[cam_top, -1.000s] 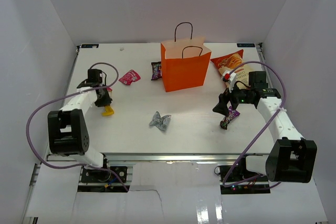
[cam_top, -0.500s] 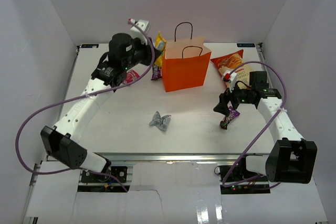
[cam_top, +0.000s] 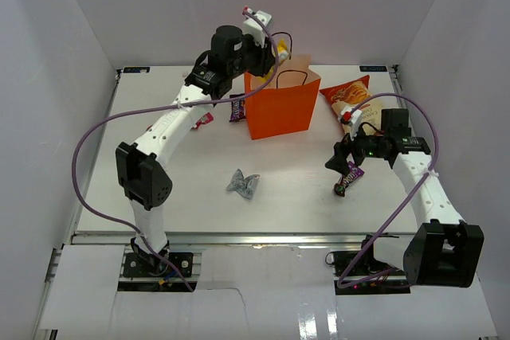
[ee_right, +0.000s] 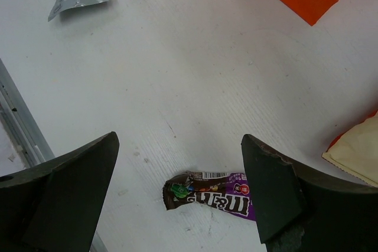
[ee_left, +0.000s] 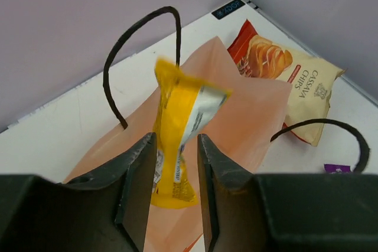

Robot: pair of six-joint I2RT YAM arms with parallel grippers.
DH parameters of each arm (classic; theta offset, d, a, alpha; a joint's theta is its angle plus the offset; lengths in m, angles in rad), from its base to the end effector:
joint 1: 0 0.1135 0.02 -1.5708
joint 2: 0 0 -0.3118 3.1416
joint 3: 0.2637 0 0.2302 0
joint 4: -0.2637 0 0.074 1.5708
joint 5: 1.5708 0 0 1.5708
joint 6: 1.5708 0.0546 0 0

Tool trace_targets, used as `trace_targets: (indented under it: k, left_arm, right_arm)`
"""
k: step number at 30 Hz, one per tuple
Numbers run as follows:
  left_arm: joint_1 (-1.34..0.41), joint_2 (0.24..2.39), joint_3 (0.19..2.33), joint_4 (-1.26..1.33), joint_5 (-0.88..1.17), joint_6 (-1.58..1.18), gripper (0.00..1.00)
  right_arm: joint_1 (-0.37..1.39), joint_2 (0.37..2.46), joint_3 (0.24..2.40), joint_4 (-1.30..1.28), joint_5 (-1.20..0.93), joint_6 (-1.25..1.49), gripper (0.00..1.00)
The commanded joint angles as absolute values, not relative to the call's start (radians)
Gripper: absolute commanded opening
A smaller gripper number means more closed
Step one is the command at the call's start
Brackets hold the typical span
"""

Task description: Place the snacks into the paper bag

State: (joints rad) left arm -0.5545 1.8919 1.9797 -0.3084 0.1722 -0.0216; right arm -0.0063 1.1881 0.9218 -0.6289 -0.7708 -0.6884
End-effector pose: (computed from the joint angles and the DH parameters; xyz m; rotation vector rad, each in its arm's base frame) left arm 0.3855 -0.2497 0.4607 0.6004 1.7222 -0.5644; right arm 0.2048 0.0367 0.3138 -1.0322 1.9702 0.5767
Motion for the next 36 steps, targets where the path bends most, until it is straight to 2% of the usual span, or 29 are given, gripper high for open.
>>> trace_targets:
  k: [1, 2, 4, 5, 8, 10, 14, 17, 20, 21, 23, 28, 36]
  left_arm:
    - [-0.580, 1.873, 2.000, -0.324, 0.147, 0.031, 0.45]
    - [-0.581, 1.875, 1.999, -0.327, 0.137, 0.032, 0.56]
    - [-0.581, 1.885, 2.002, -0.327, 0.121, 0.029, 0.66]
    - [-0.584, 1.888, 2.019, -0.327, 0.117, 0.025, 0.74]
    - [-0.597, 1.899, 2.075, -0.331, 0.098, 0.011, 0.81]
    - [-0.603, 1.896, 2.112, -0.348, 0.089, -0.020, 0.81]
    - [-0.604, 1.800, 2.114, -0.360, 0.019, -0.087, 0.84]
    - [-0.604, 1.633, 1.950, -0.341, -0.070, -0.141, 0.86]
    - [-0.604, 1.469, 1.673, -0.289, -0.121, -0.201, 0.92]
    - [-0.603, 1.356, 1.520, -0.279, -0.124, -0.216, 0.94]
    - [-0.603, 1.248, 1.372, -0.262, -0.139, -0.267, 0.98]
    - [-0.597, 0.950, 1.000, -0.336, -0.172, -0.435, 0.98]
    - [-0.597, 0.683, 0.727, -0.370, -0.221, -0.682, 0.98]
  right_arm:
    - [-0.015, 1.160, 0.953, -0.623, -0.765, -0.681, 0.90]
    - [-0.017, 1.163, 0.965, -0.624, -0.772, -0.677, 0.90]
    - [-0.020, 1.166, 0.977, -0.626, -0.785, -0.655, 0.90]
    - [-0.021, 1.173, 0.992, -0.626, -0.785, -0.647, 0.90]
    - [-0.031, 1.195, 1.038, -0.617, -0.767, -0.594, 0.90]
    - [-0.038, 1.228, 1.069, -0.573, -0.674, -0.476, 0.90]
    - [-0.038, 1.336, 1.173, -0.505, -0.338, -0.282, 0.92]
    - [-0.002, 1.437, 1.247, -0.465, -0.067, -0.317, 0.90]
    - [0.105, 1.549, 1.279, -0.379, 0.230, -0.432, 0.90]
    - [0.123, 1.583, 1.288, -0.364, 0.286, -0.461, 0.90]
    - [0.146, 1.687, 1.359, -0.354, 0.363, -0.526, 0.90]
    - [0.146, 1.882, 1.576, -0.387, 0.408, -0.566, 0.90]
    - [0.147, 2.040, 1.750, -0.472, 0.348, -0.512, 0.91]
